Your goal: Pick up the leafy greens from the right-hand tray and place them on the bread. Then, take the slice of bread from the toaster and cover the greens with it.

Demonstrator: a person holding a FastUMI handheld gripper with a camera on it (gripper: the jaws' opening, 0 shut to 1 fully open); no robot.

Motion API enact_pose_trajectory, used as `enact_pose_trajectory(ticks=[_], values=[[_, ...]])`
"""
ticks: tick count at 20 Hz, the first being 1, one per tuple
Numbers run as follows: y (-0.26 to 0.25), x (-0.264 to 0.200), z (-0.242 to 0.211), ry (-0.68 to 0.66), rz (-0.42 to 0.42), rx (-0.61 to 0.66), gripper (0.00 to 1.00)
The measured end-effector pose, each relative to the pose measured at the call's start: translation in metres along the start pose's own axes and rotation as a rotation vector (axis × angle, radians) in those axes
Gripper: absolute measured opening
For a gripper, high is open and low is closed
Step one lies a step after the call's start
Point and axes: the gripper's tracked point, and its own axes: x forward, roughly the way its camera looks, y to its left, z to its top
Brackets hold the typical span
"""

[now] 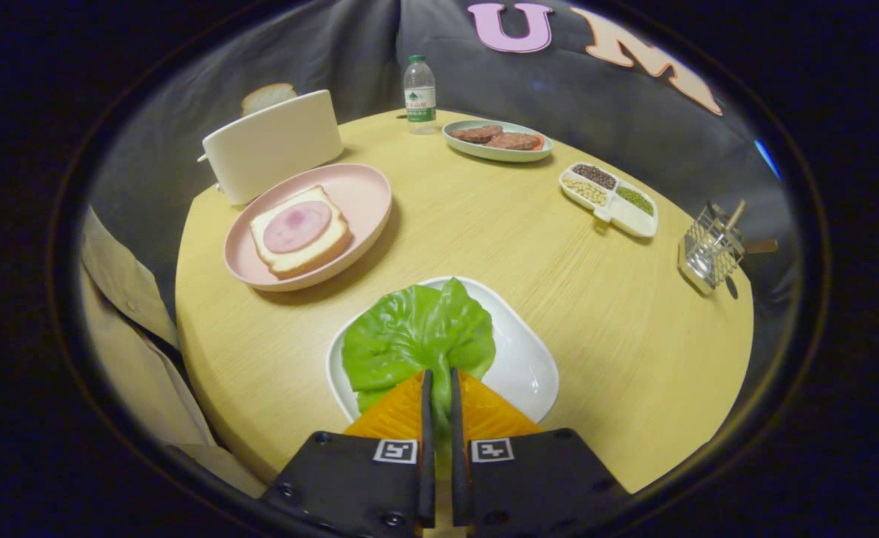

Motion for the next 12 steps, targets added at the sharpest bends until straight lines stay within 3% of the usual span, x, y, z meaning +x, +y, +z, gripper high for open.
enact_pose_trajectory(ticks=[7, 12], values=[[0.003, -0.014, 0.016, -0.027, -0.039, 0.023, 0.03], [0.006, -0.035, 0.035, -0.070, -0.102, 0.037, 0.03]])
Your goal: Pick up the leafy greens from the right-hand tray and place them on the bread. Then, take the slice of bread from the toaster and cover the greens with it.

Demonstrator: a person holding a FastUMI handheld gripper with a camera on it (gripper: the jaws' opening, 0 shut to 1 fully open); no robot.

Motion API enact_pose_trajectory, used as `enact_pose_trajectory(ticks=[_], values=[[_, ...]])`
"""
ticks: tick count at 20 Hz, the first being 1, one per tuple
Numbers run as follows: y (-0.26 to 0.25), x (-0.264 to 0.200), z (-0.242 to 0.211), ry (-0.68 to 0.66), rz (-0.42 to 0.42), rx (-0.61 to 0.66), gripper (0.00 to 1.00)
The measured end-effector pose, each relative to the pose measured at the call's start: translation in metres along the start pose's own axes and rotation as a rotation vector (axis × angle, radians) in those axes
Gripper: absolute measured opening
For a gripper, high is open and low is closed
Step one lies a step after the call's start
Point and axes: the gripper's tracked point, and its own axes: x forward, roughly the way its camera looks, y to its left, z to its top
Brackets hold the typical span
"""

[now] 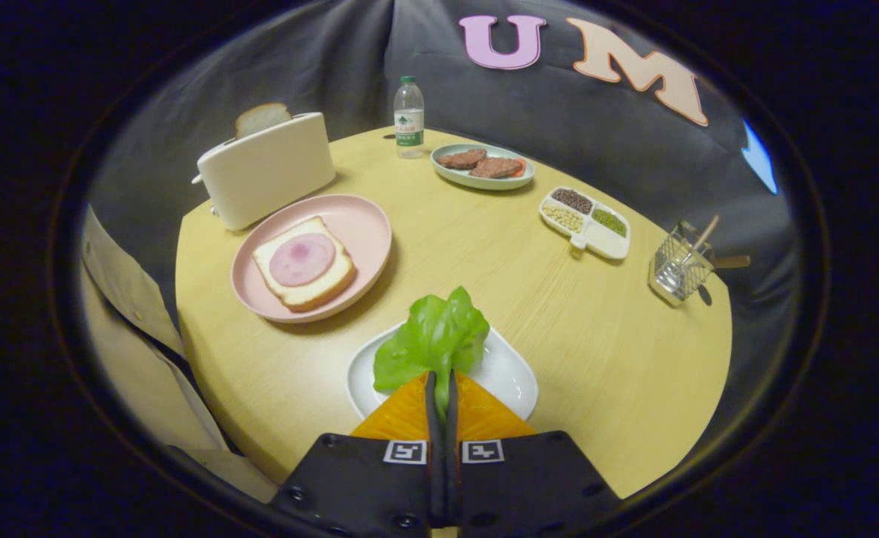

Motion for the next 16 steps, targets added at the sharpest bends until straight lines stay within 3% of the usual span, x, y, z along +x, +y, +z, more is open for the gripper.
enact_pose_trajectory(ticks=[9, 16], values=[[0.031, -0.015, 0.045, -0.053, -0.052, 0.005, 0.04], [0.073, -0.011, 0.084, -0.083, -0.019, -0.043, 0.04]])
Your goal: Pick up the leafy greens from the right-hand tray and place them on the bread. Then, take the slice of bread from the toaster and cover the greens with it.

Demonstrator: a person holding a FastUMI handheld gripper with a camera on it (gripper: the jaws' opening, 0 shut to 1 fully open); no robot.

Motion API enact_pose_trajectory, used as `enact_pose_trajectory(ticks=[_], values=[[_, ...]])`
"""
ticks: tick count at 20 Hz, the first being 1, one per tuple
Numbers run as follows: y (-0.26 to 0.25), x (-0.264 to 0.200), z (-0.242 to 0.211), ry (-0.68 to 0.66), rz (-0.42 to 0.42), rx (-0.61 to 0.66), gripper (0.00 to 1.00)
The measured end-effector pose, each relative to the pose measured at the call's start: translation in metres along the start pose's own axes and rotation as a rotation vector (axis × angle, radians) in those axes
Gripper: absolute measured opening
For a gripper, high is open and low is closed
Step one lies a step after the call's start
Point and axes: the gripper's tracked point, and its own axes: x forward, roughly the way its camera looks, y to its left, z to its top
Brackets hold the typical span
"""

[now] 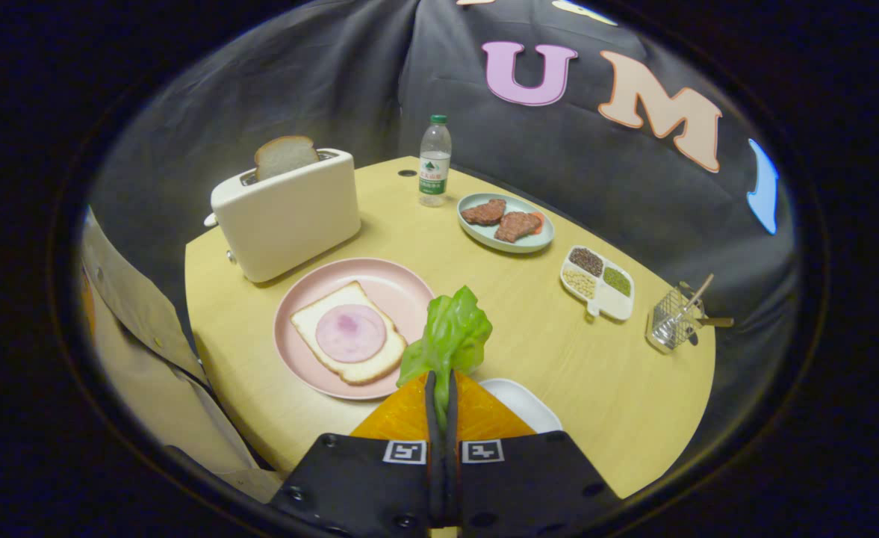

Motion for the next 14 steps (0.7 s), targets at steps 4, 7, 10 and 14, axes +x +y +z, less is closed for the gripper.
enact_pose_trajectory(ticks=[4, 7, 10, 14], values=[[0.023, 0.012, 0.015, -0.007, 0.033, -0.019, 0.03], [0.044, 0.023, 0.029, -0.013, 0.068, -0.038, 0.03], [0.066, 0.034, 0.038, -0.013, 0.111, -0.055, 0.03], [0.095, 0.048, 0.046, -0.004, 0.161, -0.072, 0.03]])
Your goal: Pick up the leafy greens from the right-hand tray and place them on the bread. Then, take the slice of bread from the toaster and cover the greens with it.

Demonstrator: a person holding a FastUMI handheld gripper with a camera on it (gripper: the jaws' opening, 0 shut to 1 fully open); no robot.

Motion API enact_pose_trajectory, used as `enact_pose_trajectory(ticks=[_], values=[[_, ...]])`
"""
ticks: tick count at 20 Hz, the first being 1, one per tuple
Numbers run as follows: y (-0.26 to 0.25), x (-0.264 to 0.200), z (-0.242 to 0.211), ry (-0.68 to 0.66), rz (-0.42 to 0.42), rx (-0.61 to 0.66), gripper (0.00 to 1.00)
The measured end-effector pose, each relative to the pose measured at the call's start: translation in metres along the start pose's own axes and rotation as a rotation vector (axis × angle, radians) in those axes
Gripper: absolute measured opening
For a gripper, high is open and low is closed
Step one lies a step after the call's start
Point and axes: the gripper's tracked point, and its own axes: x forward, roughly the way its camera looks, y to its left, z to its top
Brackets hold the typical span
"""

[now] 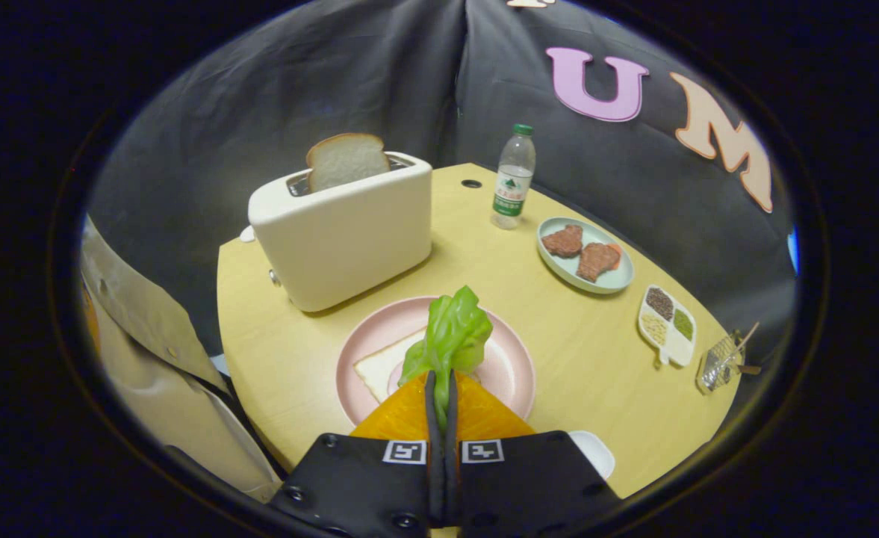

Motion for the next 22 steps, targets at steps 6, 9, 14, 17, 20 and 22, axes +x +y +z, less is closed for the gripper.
enact_pose_trajectory(ticks=[6, 9, 14, 17, 20, 22], values=[[0.026, 0.021, 0.007, 0.019, 0.061, -0.002, 0.03], [0.026, 0.032, -0.001, 0.059, 0.064, -0.001, 0.03], [0.008, 0.046, -0.018, 0.114, 0.004, -0.052, 0.11], [0.000, 0.043, -0.028, 0.148, -0.024, -0.067, 0.20], [-0.003, 0.043, -0.034, 0.163, -0.018, -0.073, 0.34], [-0.003, 0.044, -0.034, 0.161, -0.016, -0.081, 0.46]])
